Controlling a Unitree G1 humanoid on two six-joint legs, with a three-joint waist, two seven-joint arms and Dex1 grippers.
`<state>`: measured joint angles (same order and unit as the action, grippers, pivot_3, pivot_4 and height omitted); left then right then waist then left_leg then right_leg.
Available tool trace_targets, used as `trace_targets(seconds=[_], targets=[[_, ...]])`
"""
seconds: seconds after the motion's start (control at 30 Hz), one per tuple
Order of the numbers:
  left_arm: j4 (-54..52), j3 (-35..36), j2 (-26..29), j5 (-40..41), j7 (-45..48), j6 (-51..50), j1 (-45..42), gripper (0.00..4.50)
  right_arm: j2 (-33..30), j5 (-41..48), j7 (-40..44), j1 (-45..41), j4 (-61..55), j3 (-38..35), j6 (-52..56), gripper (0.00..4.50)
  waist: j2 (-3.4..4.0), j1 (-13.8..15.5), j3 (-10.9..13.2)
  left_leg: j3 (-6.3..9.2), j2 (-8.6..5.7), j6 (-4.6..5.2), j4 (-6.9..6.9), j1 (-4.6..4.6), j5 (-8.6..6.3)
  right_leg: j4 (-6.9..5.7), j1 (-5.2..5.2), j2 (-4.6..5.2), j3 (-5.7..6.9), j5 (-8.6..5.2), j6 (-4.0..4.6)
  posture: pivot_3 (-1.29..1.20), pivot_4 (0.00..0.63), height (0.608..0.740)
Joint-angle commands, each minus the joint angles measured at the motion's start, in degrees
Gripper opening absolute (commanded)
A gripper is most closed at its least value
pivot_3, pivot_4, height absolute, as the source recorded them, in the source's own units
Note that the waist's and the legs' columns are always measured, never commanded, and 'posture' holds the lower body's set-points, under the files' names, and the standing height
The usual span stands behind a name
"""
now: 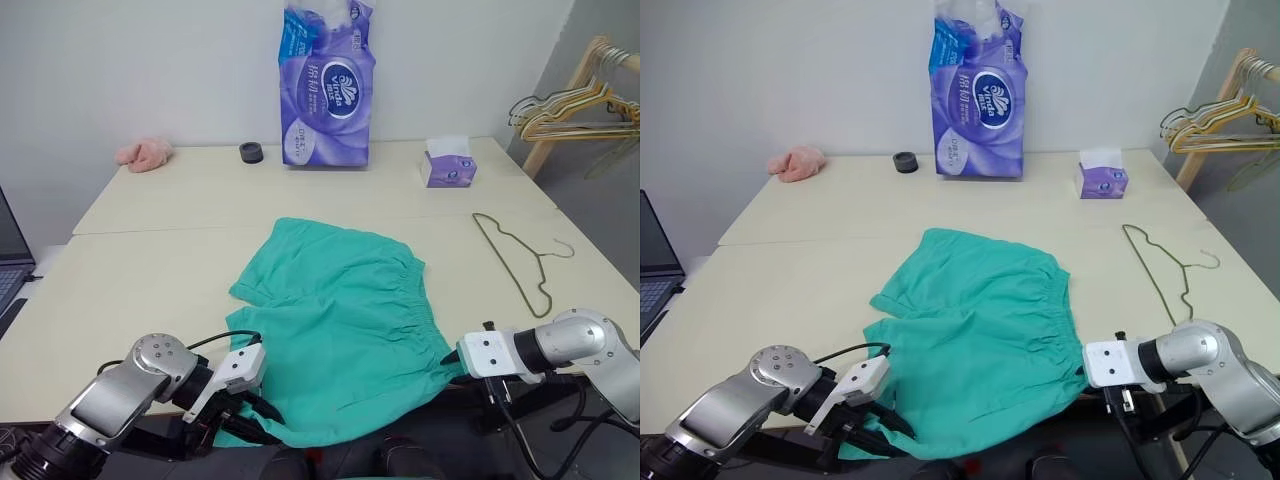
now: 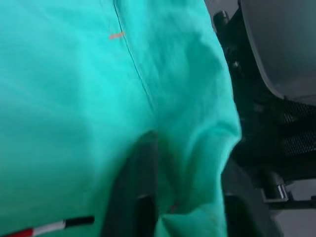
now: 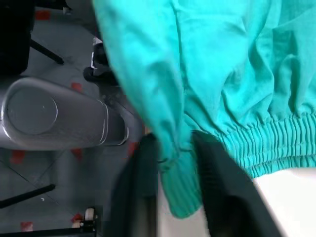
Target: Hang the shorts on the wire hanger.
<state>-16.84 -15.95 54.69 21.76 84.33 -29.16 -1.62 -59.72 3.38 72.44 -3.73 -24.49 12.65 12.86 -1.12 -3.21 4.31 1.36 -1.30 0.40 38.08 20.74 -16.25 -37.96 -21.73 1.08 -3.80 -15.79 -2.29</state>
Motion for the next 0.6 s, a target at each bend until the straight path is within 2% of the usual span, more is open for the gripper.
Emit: trace_targets(seconds=[0.03, 0.1, 0.2, 0.27, 0.33, 0.47, 0.53, 0.6], targets=[[-3.7, 1.3, -0.2, 2.6, -1.0, -1.9, -0.5, 2.35, -2.7, 3.7, 2.7, -0.5, -3.6, -3.2, 1.6, 2.65, 0.03, 0.0, 0.0, 0.00, 0.00, 0.00, 0.00, 0.00, 0.00, 0.00, 0.00, 0.00, -0.01, 0.00, 0.00, -0.10, 0.051, 0.740], [-5.3, 2.6, -0.8, 4.1, -2.6, -2.6, -0.5, 2.88, -3.9, 8.4, 3.8, 0.2, -5.5, -6.5, 4.8, 3.25, 0.02, 0.0, 0.1, -0.01, 0.00, 0.00, 0.00, 0.01, 0.00, 0.01, 0.01, 0.02, -0.01, 0.00, 0.00, -0.09, 0.051, 0.740], [-5.7, 5.9, -4.8, 6.5, -8.1, -3.6, -3.0, 3.82, -2.0, 17.0, 1.1, -0.7, -6.7, -14.1, 11.4, 4.33, -0.02, 0.1, 0.1, 0.03, 0.00, 0.00, 0.01, 0.01, 0.00, 0.00, 0.02, 0.03, 0.01, 0.00, -0.01, -0.09, 0.052, 0.740], [-4.8, 7.5, -7.9, 7.4, -11.6, -4.3, -5.4, 4.33, -0.1, 21.6, -1.9, -1.6, -6.0, -18.6, 16.5, 4.38, -0.13, 0.4, 0.2, 0.08, 0.00, 0.00, 0.04, 0.01, 0.00, -0.01, 0.05, 0.03, 0.04, 0.02, -0.04, -0.08, 0.052, 0.740], [-3.5, 8.4, -10.6, 7.6, -14.7, -5.2, -8.3, 4.33, 2.0, 25.2, -5.8, -2.9, -4.4, -22.1, 22.1, 4.38, -0.22, 0.4, 0.2, 0.12, 0.00, 0.00, 0.10, 0.00, 0.01, -0.02, 0.09, 0.02, 0.08, 0.05, -0.08, -0.08, 0.052, 0.740], [1.2, 8.4, -18.3, 2.0, -25.1, -0.9, -16.4, 4.33, 9.7, 20.0, -23.4, -5.8, 5.9, -27.7, 26.2, 4.38, -0.36, 0.7, 0.2, 0.11, -0.05, 0.00, 0.14, 0.00, 0.01, 0.06, 0.18, 0.03, 0.04, 0.12, -0.17, -0.08, 0.054, 0.740], [2.5, 7.7, -20.1, 0.4, -26.4, 0.5, -19.1, 4.33, 12.0, 17.3, -31.2, -7.4, 10.5, -28.9, 30.6, 4.38, -0.37, 0.9, 0.2, 0.07, -0.10, -0.01, 0.17, 0.06, 0.01, 0.14, 0.17, 0.04, -0.06, 0.21, -0.28, -0.08, 0.055, 0.740], [3.6, 6.1, -20.8, -2.0, -27.1, 2.3, -21.3, 4.33, 14.3, 14.8, -38.2, -9.2, 14.5, -30.3, 32.7, 4.38, -0.35, 0.9, 0.2, -0.02, -0.16, -0.02, 0.12, 0.12, 0.01, 0.16, 0.08, 0.08, -0.18, 0.38, -0.03, -0.09, 0.061, 0.740]])
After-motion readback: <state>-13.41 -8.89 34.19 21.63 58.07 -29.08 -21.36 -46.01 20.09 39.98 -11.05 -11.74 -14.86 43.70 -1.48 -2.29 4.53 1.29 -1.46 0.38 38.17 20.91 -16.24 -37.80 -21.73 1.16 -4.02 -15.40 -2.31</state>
